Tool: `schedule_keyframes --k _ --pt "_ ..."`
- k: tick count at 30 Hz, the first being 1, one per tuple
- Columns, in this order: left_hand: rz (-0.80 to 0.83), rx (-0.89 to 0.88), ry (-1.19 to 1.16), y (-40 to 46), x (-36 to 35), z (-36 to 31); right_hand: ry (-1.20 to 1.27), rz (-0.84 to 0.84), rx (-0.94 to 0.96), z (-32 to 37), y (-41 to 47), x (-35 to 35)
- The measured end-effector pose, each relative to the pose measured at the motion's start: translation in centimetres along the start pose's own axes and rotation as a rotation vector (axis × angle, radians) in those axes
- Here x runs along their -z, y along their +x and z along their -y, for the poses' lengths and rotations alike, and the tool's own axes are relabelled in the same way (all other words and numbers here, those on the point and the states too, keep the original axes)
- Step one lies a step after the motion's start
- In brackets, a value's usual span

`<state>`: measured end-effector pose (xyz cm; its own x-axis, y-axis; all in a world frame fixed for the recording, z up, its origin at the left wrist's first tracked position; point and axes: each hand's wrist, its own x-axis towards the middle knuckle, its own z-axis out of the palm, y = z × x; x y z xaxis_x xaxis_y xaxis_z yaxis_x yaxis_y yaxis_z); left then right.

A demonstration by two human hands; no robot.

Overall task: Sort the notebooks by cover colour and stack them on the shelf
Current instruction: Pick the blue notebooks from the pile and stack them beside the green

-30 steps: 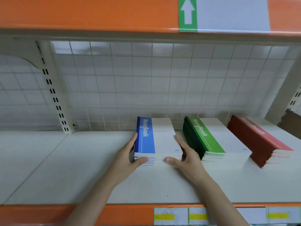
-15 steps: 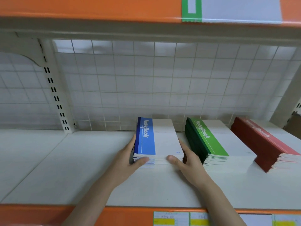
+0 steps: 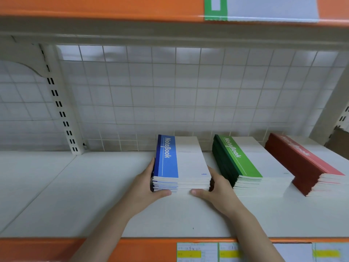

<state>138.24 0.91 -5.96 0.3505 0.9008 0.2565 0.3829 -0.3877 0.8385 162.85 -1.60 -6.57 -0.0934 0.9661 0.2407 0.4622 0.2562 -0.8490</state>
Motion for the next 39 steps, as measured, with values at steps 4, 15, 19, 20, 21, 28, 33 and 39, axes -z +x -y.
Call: schedule_keyframes --k 4,15,19,20,21,28,33,39 --pt "-0.043 -0.001 0.01 0.13 -0.26 0.05 -0.067 -0.033 0.023 -0.04 0.09 0.06" --pt "-0.029 0.037 -0.106 0.07 -0.18 0.08 -0.03 -0.041 0.021 0.7 -0.13 -0.01" --pt "-0.048 0.05 -0.138 0.13 -0.19 0.39 -0.001 -0.041 0.002 0.48 -0.05 0.01" --pt "-0.047 0.049 -0.136 0.14 -0.16 0.44 0.001 -0.033 0.0 0.43 -0.08 0.01" --pt "-0.04 0.05 -0.138 0.15 -0.11 0.47 -0.001 -0.028 0.002 0.43 -0.14 -0.01" --pt "-0.037 0.055 -0.133 0.28 -0.28 0.33 -0.007 -0.037 0.001 0.52 -0.06 -0.08" --pt "-0.001 0.054 -0.116 0.22 0.12 0.41 -0.028 -0.007 -0.003 0.45 -0.18 0.07" --pt "-0.015 0.047 -0.081 0.22 -0.05 0.62 -0.132 -0.043 0.017 0.31 -0.01 -0.06"
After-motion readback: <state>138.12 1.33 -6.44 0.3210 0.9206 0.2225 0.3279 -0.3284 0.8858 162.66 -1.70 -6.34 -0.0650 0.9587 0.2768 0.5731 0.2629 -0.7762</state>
